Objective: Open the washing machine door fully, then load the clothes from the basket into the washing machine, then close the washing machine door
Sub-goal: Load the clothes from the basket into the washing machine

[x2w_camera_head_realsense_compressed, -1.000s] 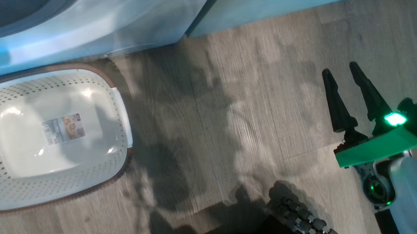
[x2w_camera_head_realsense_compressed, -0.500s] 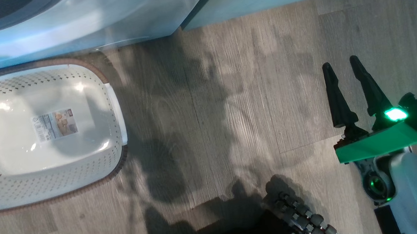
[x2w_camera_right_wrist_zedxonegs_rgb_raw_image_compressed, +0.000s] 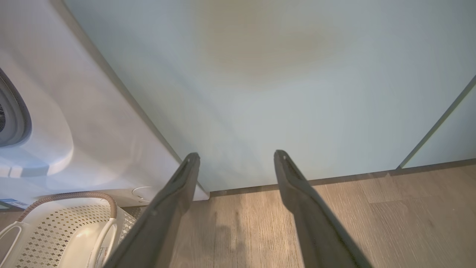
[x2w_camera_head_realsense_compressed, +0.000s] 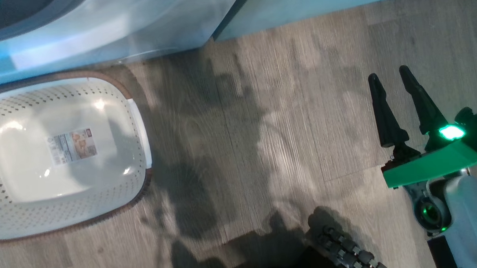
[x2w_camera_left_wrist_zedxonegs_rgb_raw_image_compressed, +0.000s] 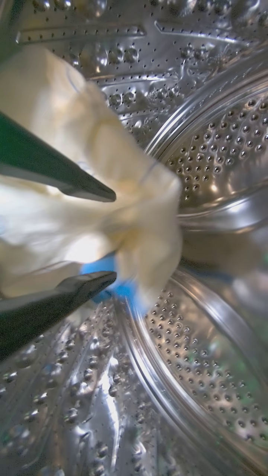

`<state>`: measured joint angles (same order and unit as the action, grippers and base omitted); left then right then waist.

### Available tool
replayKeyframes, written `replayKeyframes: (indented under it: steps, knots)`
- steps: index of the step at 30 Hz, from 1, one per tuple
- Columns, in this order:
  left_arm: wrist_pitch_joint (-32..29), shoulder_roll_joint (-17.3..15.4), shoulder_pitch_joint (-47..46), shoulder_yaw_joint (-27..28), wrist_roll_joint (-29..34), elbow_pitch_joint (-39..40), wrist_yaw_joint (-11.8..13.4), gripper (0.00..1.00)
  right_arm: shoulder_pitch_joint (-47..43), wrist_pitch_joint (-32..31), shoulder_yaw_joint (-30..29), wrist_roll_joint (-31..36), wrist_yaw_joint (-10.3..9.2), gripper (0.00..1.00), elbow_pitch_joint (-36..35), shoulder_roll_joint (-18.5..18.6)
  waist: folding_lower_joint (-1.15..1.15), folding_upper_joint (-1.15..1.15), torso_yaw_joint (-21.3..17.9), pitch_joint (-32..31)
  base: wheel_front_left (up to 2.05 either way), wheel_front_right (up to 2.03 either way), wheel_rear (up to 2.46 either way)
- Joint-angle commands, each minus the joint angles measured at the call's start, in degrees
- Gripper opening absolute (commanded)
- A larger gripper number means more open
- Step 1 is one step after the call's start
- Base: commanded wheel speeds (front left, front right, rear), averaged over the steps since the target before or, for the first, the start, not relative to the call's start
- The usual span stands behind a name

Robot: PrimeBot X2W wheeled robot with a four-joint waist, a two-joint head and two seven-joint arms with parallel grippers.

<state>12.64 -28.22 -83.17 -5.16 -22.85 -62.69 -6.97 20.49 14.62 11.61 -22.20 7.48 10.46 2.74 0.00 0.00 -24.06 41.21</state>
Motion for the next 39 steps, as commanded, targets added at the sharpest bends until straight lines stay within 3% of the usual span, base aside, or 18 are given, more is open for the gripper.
replayKeyframes:
  steps: [1, 12, 26, 39]
  knots:
    - [-0.2, -2.2, 0.5, -0.7, 0.2, 0.8, -0.2, 1.00, -1.3, 0.4, 0.8, -0.1, 0.01, 1.00, -1.2, 0.1, 0.00, 0.00, 0.2, -1.1, 0.00, 0.00, 0.00]
    - [-0.5, 0.3, 11.2, -6.7, -3.6, -0.9, -0.5, 1.00, -4.8, 0.4, -0.9, 1.1, 0.01, 1.00, -0.6, 0.6, 0.00, 0.00, 2.1, -9.4, 0.00, 0.00, 0.00]
    - [2.3, 2.9, 31.8, -12.4, -9.5, 5.0, -0.5, 1.00, -11.5, 0.4, -4.0, 2.3, 0.01, 1.00, -0.7, 3.1, 0.00, 0.00, 7.4, -22.7, 0.00, 0.00, 0.00]
    - [2.3, 4.3, 52.5, -2.0, -7.4, 22.3, 0.0, 1.00, -15.1, 0.4, -5.7, 3.3, 0.01, 1.00, -0.8, 3.6, 0.00, 0.00, 11.5, -31.5, 0.00, 0.00, 0.00]
